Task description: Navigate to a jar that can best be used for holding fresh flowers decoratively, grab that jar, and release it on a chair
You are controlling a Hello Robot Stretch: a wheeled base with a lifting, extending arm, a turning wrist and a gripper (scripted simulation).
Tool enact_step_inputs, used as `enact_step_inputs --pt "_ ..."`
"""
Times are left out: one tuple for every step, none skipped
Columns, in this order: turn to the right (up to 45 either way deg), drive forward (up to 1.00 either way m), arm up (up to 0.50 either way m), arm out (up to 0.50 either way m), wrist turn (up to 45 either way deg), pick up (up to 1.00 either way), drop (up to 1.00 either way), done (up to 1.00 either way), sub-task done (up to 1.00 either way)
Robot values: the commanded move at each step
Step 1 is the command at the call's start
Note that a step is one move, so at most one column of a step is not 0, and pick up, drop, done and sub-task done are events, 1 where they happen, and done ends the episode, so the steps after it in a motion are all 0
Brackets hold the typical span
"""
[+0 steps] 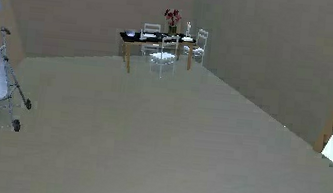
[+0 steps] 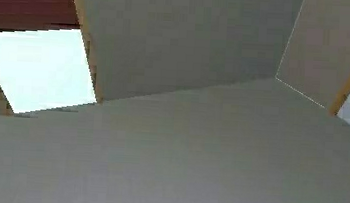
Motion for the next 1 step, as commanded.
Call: enact_step_inputs --pt "0.0 1.00 0.00 0.00 0.0 0.00 0.00 0.00 0.00"
